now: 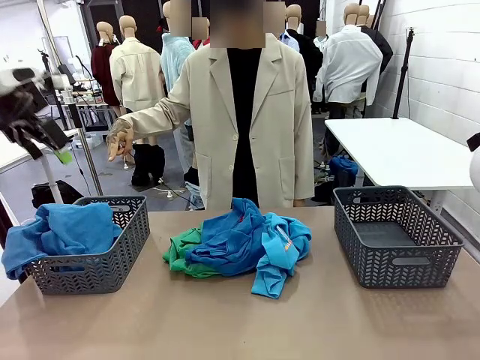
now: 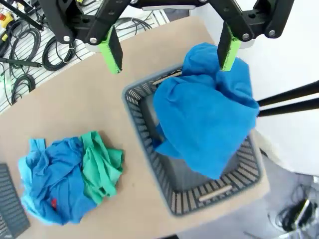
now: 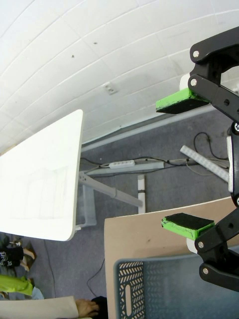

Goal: Sort the tops and bottoms.
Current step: Sort the clothes according to human instructions, then lift clothes from the center of the table with your right hand.

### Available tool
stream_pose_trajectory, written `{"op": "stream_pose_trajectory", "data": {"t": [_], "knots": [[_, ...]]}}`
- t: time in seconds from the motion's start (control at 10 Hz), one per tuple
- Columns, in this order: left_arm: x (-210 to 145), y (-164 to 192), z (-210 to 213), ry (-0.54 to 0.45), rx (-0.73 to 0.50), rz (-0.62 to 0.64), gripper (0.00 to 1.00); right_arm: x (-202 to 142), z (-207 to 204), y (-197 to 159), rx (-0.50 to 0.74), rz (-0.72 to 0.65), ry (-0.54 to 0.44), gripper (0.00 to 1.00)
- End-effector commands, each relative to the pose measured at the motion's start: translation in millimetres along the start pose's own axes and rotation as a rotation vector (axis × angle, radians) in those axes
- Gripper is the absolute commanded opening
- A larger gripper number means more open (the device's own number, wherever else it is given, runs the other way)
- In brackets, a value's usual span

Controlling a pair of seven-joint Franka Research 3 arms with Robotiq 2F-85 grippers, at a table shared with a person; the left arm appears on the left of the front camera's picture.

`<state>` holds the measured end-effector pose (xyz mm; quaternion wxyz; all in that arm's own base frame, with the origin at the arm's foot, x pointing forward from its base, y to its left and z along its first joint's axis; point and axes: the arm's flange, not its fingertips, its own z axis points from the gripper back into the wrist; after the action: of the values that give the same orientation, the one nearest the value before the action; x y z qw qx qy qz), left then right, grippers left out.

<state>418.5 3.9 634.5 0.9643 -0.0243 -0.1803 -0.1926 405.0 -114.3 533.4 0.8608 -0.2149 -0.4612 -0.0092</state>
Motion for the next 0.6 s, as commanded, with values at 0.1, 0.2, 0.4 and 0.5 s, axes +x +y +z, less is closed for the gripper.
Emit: {"op": "stream_pose_trajectory", "data": {"t": [0.1,0.2,0.4,0.5], "knots": [[2.0,0.4,-24.2,0.050,-0.016,0.010,1.00,0.0,0.6,-0.5,-0.001,0.006,0.008,1.00],[2.0,0.4,-24.2,0.050,-0.016,0.010,1.00,0.0,0.6,-0.5,-0.001,0.006,0.008,1.00],[2.0,0.4,-24.2,0.050,-0.016,0.010,1.00,0.0,0.6,-0.5,-0.001,0.006,0.008,1.00],[2.0,0.4,-24.2,0.050,-0.016,0.010,1.00,0.0,0.6,-0.5,-0.001,0.006,0.008,1.00]]}}
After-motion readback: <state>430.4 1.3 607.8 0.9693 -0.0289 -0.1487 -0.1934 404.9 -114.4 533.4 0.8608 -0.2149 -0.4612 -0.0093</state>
